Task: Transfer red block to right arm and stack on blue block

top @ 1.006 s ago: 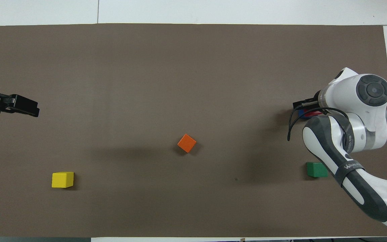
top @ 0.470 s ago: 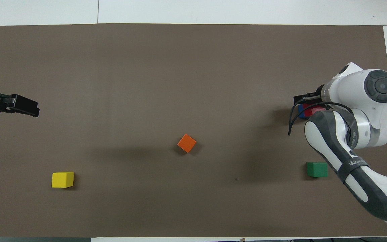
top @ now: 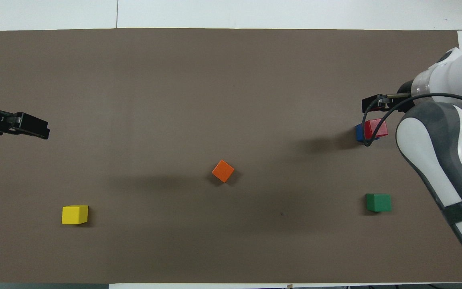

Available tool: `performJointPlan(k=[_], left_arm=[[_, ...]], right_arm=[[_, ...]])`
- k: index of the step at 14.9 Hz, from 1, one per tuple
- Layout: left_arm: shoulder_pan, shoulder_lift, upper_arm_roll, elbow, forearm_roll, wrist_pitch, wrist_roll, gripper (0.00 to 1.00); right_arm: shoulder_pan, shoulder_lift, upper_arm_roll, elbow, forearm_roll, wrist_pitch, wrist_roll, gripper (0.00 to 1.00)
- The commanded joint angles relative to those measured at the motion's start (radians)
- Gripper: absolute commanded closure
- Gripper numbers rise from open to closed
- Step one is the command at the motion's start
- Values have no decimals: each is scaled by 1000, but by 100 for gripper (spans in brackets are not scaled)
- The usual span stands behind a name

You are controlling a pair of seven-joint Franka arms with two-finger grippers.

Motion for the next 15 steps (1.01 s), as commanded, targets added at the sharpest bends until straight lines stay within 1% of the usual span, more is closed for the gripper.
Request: performJointPlan(k=[1, 4, 5, 7, 10, 13, 15], left_arm=[[-16, 4, 13, 20, 11, -20, 1, 0], [-16, 4, 14, 18, 11, -22, 2, 0], [-16, 4, 14, 23, 11, -20, 2, 0], [-16, 4, 13, 21, 11, -22, 2, 0], [-18, 4, 13, 20, 11, -22, 2, 0], [-18, 4, 13, 20, 11, -24, 2, 0], [-16, 4, 8, 24, 11, -19, 4, 0]], right_arm=[[-6, -91, -1, -5, 1, -111, -7, 0], [-15, -157, -4, 39, -32, -262, -11, 0], [-15, -171, -2, 67, -57, -318, -14, 0], [-17, -174, -4, 121, -72, -409, -29, 0], [-43, -180, -8, 148, -72, -442, -72, 0], [-50, -174, -10, 178, -60, -443, -70, 0], [-62, -171, -10, 179, -48, -443, -66, 0]])
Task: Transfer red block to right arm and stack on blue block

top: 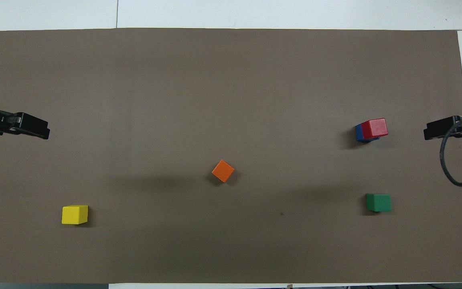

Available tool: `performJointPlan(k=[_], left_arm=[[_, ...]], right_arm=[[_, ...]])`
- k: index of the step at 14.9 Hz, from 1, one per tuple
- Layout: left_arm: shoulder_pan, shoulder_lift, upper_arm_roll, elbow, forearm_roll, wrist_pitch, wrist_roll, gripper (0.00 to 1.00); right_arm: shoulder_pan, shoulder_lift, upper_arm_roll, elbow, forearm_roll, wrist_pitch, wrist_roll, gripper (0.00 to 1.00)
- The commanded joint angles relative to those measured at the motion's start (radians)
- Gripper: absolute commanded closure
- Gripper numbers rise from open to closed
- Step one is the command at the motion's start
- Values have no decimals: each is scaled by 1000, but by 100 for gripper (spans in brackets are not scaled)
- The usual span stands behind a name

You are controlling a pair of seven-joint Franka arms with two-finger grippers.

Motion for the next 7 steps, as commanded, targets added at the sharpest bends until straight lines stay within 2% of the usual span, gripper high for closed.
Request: performJointPlan(k=[1, 7], left_arm=[[-15, 4, 7, 24, 11, -17, 4, 0], [-14, 1, 24, 19, 11, -20, 4, 0]], right_arm=[[-29, 22, 6, 40, 16, -20, -14, 1], [-34, 25, 3, 52, 38, -21, 6, 1]])
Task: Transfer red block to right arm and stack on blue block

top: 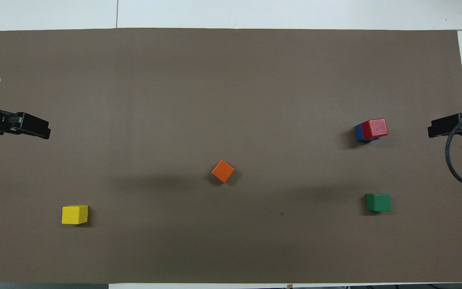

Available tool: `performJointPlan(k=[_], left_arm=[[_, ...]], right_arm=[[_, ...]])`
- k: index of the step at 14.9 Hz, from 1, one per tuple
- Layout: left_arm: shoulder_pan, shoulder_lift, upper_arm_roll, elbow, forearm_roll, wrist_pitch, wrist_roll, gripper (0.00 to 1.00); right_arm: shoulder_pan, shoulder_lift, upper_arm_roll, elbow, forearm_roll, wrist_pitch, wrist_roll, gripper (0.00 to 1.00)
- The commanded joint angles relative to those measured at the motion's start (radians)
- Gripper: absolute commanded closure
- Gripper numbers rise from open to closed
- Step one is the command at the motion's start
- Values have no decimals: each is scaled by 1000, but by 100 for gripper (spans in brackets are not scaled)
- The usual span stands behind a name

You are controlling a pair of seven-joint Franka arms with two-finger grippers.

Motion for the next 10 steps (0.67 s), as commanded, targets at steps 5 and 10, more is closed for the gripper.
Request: performJointPlan(k=[5, 10], left_arm=[[-12, 3, 12, 20, 22, -16, 4, 0], [-12, 1, 14, 18, 22, -13, 4, 0]], right_arm=[[-18, 17, 3, 30, 2, -15, 6, 1], [-19, 16, 1, 25, 0, -16, 6, 1]])
